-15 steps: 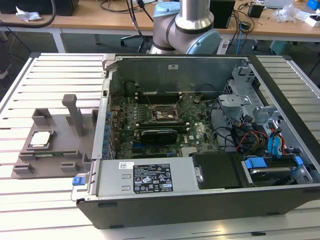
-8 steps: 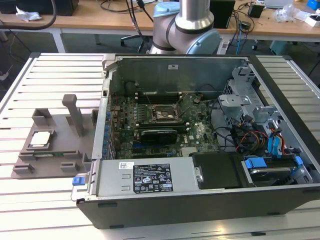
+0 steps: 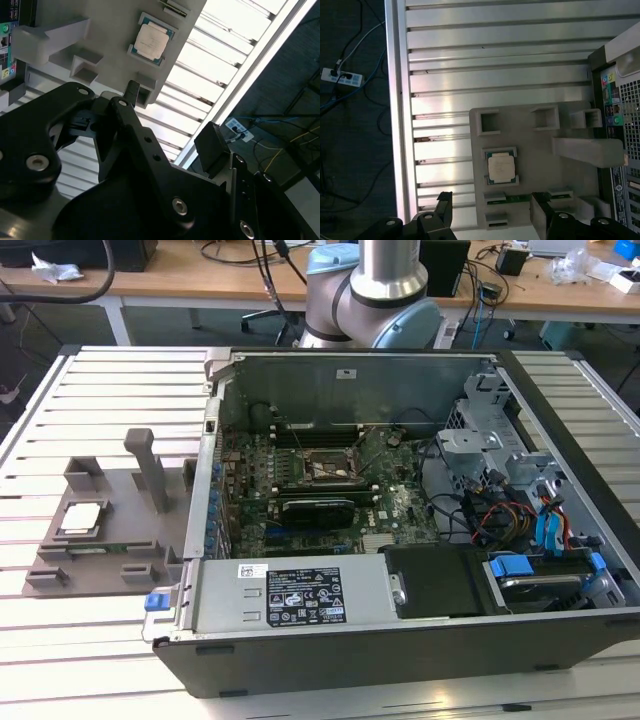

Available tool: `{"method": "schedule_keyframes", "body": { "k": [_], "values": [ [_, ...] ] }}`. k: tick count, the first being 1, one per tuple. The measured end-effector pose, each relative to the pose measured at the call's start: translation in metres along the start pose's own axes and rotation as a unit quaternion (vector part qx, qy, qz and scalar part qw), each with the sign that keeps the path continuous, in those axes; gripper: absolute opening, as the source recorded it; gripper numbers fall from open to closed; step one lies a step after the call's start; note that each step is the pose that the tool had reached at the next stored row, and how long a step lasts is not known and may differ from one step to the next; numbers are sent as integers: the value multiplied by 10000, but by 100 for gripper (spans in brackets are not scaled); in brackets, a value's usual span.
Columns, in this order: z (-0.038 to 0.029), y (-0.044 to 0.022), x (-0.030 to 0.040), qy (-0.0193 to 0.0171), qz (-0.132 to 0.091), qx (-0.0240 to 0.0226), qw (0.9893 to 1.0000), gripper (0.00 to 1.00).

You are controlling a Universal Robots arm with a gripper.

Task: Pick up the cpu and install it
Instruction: 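Pick up the cpu and move it towards the insertion slot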

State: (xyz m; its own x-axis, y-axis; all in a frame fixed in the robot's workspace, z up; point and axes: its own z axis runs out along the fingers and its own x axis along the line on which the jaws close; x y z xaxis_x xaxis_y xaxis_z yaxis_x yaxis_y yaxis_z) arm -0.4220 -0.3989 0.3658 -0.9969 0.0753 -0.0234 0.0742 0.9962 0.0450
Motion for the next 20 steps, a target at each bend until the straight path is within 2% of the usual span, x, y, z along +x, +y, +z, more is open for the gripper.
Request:
{"method": "schedule_keyframes", "body": {
  "k": [20],
  "values": [
    [79, -4, 2, 0, 0, 0, 10000, 72]
  ]
}}
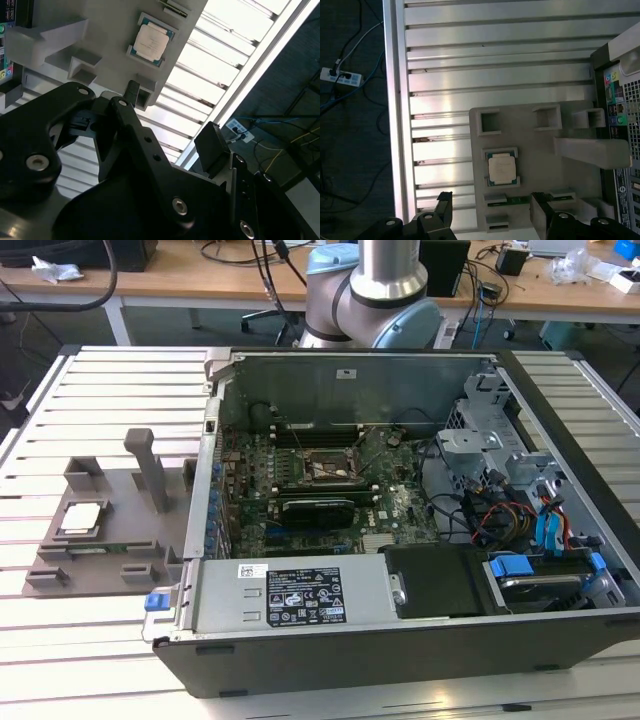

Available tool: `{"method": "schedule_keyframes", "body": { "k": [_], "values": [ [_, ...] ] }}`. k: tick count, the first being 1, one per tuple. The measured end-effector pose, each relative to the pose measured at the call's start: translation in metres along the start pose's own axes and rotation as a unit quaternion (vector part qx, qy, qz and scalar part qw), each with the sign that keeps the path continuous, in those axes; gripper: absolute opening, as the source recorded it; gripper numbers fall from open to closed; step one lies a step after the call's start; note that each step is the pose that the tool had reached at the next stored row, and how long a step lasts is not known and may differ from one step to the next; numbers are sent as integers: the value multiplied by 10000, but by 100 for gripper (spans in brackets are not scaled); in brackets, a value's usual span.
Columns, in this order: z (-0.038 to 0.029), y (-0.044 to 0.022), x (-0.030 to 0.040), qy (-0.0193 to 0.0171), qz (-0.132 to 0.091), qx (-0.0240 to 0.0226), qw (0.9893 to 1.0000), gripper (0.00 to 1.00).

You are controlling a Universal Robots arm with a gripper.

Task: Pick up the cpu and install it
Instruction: 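Pick up the cpu and move it towards the insertion slot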

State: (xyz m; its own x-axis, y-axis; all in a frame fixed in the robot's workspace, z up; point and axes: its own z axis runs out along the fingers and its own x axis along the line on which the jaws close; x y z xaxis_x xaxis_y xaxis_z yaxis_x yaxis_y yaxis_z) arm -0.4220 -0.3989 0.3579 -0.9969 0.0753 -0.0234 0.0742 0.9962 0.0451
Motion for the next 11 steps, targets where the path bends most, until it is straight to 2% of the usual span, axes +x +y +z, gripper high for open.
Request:
{"method": "schedule_keyframes", "body": {
  "k": [11],
  "values": [
    [49, -2, 1, 0, 0, 0, 10000, 72]
  ]
}}
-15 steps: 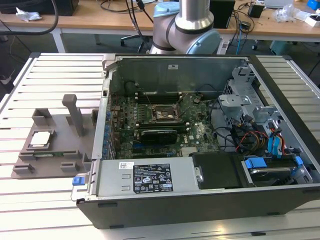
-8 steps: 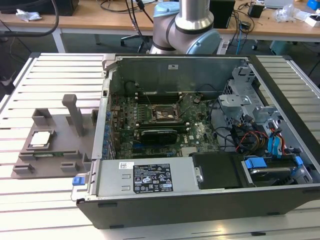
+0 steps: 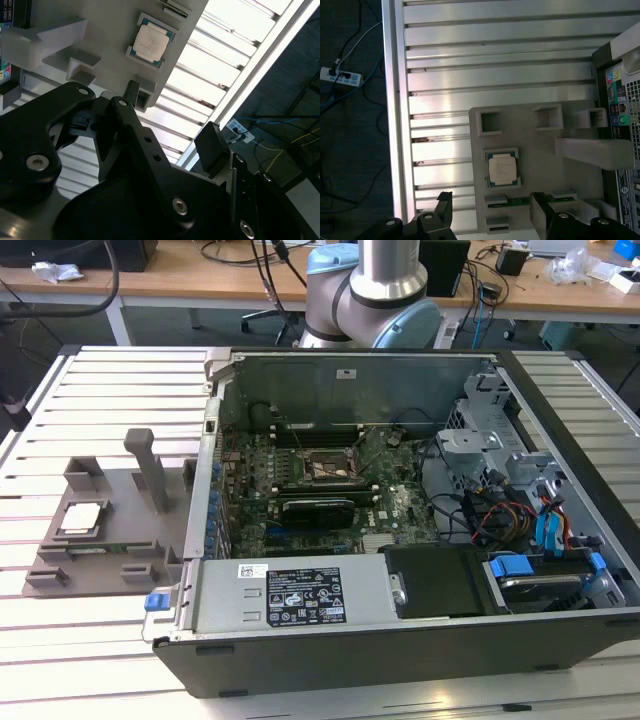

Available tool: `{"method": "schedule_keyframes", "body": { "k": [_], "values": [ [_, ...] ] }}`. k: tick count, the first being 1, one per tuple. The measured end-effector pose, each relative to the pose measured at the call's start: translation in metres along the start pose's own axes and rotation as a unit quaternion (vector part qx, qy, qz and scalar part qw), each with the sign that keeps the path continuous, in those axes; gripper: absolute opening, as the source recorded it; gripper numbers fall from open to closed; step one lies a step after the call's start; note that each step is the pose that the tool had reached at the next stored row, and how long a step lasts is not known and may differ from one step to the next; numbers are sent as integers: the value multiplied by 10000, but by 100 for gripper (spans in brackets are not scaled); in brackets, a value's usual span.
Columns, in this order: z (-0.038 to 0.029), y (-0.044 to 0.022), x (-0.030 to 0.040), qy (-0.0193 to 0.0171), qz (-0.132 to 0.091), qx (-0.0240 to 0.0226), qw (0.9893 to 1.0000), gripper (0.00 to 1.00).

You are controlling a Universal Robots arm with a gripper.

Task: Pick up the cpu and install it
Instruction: 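Pick up the cpu and move it towards the insertion slot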

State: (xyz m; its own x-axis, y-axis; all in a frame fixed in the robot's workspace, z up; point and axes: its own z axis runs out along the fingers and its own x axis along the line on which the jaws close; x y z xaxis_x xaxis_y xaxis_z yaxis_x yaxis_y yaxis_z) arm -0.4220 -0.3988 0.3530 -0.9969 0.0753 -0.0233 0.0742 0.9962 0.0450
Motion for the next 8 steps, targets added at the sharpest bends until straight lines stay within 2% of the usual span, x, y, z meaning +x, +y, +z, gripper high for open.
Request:
{"method": "schedule_keyframes", "body": {
  "k": [8],
  "values": [
    [39, -2, 1, 0, 0, 0, 10000, 72]
  ]
}}
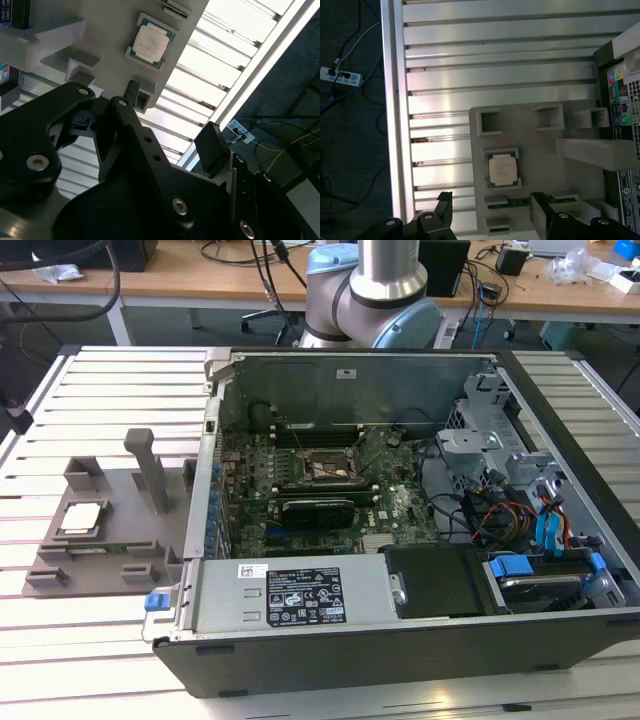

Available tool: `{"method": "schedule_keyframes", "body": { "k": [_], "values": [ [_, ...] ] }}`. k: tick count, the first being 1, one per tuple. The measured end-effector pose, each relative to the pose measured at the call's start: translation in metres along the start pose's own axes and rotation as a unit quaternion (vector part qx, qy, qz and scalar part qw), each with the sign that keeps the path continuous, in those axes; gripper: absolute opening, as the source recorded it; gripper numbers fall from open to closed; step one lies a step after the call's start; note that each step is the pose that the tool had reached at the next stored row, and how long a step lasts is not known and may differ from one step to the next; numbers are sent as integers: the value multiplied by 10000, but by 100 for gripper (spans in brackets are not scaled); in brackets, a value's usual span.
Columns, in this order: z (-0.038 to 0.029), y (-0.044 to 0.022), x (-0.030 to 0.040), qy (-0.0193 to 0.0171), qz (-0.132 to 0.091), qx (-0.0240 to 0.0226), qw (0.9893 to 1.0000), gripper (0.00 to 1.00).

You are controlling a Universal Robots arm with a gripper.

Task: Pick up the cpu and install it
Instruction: 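Pick up the cpu and move it towards the insertion slot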

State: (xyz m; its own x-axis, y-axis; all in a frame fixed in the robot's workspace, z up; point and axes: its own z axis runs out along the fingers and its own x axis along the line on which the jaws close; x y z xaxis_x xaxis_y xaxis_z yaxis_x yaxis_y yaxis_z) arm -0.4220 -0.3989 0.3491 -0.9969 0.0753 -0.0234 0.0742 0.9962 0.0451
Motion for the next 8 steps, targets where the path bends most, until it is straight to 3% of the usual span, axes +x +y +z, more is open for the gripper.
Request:
{"method": "schedule_keyframes", "body": {
  "k": [8],
  "values": [
    [35, -2, 1, 0, 0, 0, 10000, 72]
  ]
}}
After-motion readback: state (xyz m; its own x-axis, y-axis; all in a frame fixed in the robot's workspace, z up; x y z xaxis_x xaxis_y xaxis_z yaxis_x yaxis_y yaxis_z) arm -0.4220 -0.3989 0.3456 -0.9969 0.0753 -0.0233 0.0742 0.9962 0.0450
